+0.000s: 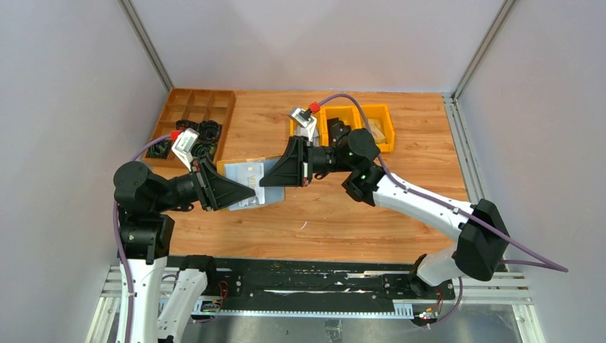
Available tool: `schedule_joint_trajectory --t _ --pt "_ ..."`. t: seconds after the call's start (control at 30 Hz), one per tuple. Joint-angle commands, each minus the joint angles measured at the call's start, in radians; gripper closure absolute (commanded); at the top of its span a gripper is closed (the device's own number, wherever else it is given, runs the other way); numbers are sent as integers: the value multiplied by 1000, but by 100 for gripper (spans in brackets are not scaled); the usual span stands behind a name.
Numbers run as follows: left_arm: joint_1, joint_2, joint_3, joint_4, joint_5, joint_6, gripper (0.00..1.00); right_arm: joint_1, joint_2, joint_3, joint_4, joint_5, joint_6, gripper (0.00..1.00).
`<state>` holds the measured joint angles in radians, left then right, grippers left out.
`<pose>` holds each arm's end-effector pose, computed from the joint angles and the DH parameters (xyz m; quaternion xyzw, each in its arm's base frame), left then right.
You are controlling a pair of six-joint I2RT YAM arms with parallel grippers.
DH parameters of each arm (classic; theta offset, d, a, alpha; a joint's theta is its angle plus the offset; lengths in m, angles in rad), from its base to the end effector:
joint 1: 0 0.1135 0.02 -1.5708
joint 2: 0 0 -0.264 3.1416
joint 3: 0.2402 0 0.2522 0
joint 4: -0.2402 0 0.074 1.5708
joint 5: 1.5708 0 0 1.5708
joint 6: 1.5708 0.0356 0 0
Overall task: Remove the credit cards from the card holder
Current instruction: Remove the credit card from the card holder.
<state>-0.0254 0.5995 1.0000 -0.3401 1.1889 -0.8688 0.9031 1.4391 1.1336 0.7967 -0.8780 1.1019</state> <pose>0.0905 -0.0353 0.4185 0.1396 0.6850 -0.6070 0.3780 0.1780 0.2700 0.4044 -0.3166 0.4991 0.7720 0.2338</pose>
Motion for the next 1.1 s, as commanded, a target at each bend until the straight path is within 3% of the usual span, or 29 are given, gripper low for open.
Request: schedule_joint_trajectory --t 0.0,0.1,0.27,0.33,0.53,0.83,0.9,0.97,1.07 --pt "1 1 45 72 49 -61 74 7 -34 -20 -13 16 -34 100" --pt "1 8 56 45 47 -38 81 6 -34 -26 9 18 -12 82" --pt "1 12 67 11 21 -2 88 5 13 4 136 1 84 72" --pt "2 15 75 -17 10 22 88 5 27 15 148 -1 97 75" --pt "1 20 87 -59 -1 64 87 3 18 -3 185 -2 115 100" --pt "2 42 106 -107 -14 130 89 -6 -46 -92 178 17 96 98" --pt "3 49 111 -141 -16 165 89 -7 -49 -103 182 25 103 87" --pt "2 50 113 -156 -22 175 89 -7 -46 -97 185 36 110 69" --pt "2 43 109 -155 -27 178 89 -6 -38 -76 183 44 112 68"
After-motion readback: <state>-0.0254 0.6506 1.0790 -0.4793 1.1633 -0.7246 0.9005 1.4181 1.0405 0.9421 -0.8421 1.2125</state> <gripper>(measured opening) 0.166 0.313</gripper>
